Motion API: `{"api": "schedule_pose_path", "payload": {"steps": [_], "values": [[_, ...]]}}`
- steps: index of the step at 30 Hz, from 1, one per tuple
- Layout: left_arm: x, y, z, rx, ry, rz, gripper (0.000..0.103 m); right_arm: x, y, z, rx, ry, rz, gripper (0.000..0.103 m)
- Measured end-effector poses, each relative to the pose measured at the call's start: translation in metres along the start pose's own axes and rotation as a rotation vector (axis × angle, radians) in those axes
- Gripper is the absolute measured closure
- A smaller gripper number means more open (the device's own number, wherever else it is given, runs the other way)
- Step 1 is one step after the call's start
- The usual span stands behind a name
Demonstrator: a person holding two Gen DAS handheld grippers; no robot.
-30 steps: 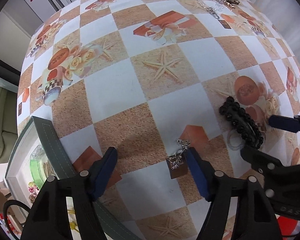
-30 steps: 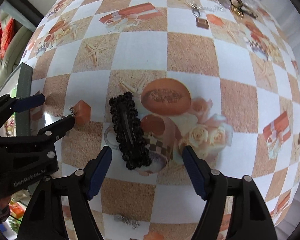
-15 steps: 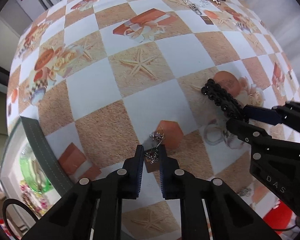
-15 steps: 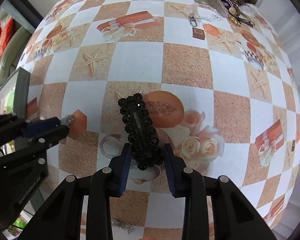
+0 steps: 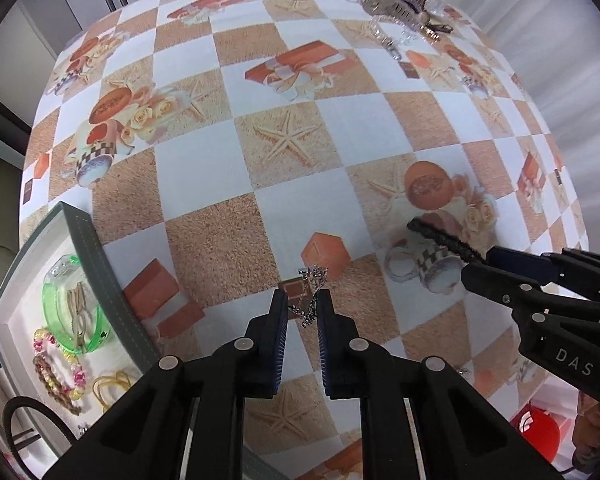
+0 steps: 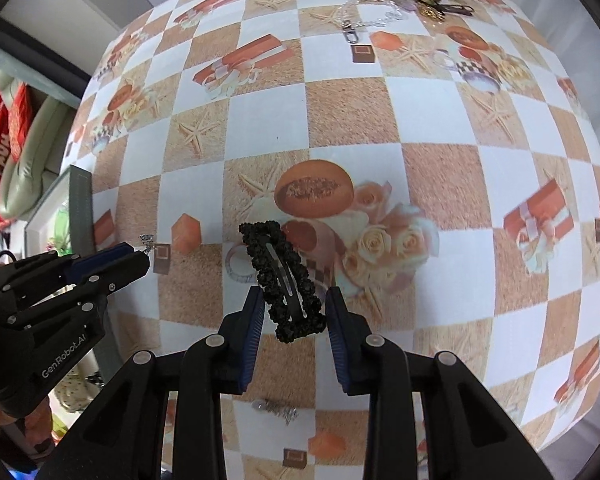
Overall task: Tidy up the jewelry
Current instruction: 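Grasp the silver chain charm with the left tool while the right tool grasps the black beaded clip, then carry the chain charm and beaded clip into the tray and release both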
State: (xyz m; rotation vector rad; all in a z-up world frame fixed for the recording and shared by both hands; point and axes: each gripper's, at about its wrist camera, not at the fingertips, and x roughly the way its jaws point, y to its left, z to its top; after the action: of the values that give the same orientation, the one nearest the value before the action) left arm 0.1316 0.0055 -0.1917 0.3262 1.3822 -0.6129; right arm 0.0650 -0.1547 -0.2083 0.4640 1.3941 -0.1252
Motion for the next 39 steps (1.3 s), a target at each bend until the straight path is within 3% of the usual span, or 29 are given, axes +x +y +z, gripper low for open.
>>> {"api": "schedule_pose_path", "payload": {"steps": [18, 39], "values": [[-0.049, 0.016, -0.026, -0.032, -0.070, -0.017, 0.084, -0.036, 0.010, -0.023, 0.047, -0.032, 0.036, 0.069], [-0.086, 0.087, -0.066, -0.147, -0.131, 0.001, 0.084, -0.056, 0.105, -0.024, -0.095, -0.061, 0.078, 0.069]]}}
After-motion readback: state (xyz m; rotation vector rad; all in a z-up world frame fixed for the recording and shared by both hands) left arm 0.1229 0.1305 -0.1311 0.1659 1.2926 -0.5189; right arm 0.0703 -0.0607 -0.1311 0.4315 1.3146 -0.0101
